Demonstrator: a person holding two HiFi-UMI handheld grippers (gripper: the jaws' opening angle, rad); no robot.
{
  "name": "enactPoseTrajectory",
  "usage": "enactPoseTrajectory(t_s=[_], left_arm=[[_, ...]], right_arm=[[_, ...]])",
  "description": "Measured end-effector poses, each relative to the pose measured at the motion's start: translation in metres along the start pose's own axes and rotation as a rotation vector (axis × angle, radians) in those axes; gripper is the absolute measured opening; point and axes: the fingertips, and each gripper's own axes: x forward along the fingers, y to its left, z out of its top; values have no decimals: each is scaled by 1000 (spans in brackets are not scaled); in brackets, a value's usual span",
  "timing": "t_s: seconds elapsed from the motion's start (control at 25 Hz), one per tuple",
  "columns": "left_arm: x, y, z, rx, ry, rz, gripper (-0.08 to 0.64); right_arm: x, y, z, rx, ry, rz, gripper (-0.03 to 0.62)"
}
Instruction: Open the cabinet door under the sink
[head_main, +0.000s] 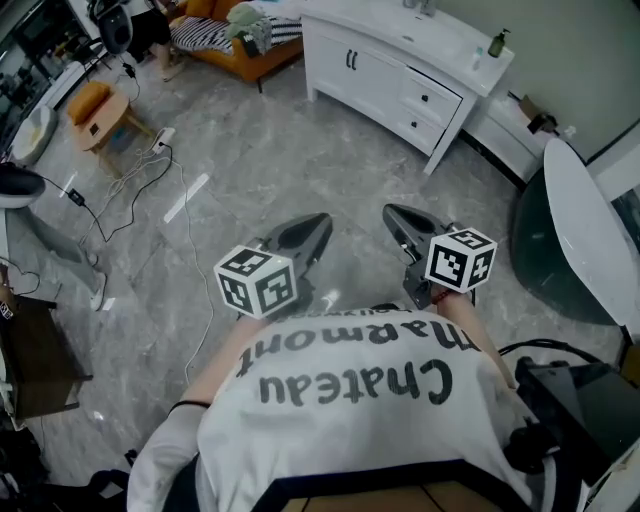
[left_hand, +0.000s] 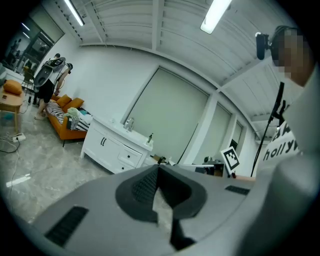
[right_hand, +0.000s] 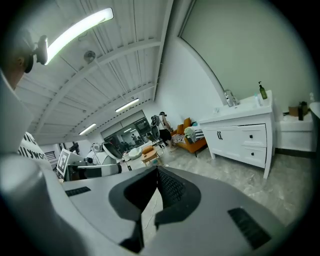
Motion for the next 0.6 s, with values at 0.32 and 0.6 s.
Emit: enactPoseTrajectory(t_s=[0.32, 0.6], left_arm=[[-1, 16, 2, -9, 15, 17, 5], [10, 38, 28, 18, -18, 50, 5]], right_arm=[[18, -1, 7, 57, -5, 51, 12], [44, -14, 19, 4, 19, 58, 12]])
